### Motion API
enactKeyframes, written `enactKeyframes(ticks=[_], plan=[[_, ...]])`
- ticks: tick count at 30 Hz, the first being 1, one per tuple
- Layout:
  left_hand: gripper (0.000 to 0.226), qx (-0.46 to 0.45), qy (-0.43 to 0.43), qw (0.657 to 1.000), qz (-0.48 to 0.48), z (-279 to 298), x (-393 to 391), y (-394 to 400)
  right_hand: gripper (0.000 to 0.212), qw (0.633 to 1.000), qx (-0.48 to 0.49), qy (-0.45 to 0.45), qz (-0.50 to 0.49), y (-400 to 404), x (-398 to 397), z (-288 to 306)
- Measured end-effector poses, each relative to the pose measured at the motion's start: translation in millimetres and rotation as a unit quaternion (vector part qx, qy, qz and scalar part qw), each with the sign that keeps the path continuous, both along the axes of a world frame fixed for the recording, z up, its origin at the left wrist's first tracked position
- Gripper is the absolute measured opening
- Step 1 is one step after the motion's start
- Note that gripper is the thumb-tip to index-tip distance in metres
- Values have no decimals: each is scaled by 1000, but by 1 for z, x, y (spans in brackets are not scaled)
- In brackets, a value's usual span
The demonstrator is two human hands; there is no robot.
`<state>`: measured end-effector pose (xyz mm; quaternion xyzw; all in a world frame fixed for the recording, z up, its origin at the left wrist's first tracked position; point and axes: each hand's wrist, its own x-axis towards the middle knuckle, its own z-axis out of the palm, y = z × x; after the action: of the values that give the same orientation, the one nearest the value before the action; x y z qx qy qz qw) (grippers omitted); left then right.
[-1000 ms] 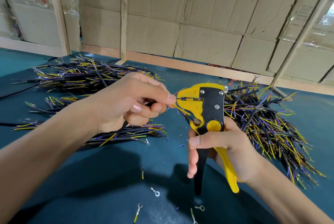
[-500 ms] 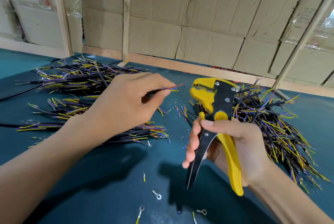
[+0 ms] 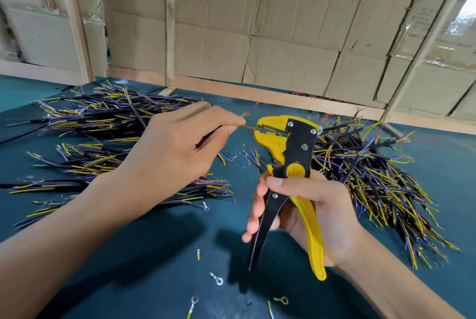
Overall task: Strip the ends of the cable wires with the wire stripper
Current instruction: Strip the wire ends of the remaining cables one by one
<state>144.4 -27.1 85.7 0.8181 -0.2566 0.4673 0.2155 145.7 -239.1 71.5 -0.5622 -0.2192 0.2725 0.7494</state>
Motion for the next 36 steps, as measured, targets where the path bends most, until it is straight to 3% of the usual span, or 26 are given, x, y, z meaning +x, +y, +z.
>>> enactKeyframes(ticks=[8, 13, 21, 24, 28, 30, 32, 34, 35, 36], plan=[[19, 17, -3, 1000, -14, -3, -1, -5, 14, 1000, -10, -8, -9, 1, 0, -1], [13, 6, 1, 1000, -15, -3, -2, -11, 18, 995, -17, 9, -99, 6, -5, -5], [23, -64, 106, 992, 28, 2, 14, -2, 22, 979, 139, 138, -47, 10, 5, -14], [17, -18, 71, 995, 71, 26, 38, -6, 25, 971, 140, 185, -61, 13, 8, -19], [14, 15, 94, 994, -56, 61, 72, -56, 26, 971, 120, 203, -46, 15, 6, -24], [22, 94, 135, 981, -106, 69, 84, -81, 27, 971, 122, 200, -40, 13, 4, -25], [42, 196, 188, 958, -95, 69, 91, -85, 27, 970, 132, 200, -46, 12, 4, -25], [50, 200, 272, 940, -41, 61, 90, -65, 25, 966, 149, 204, -62, 12, 4, -26], [46, 192, 348, 918, 0, 56, 87, -49, 25, 964, 156, 202, -71, 12, 5, -26], [43, 205, 443, 871, 45, 50, 83, -32, 24, 963, 159, 203, -82, 12, 6, -26]])
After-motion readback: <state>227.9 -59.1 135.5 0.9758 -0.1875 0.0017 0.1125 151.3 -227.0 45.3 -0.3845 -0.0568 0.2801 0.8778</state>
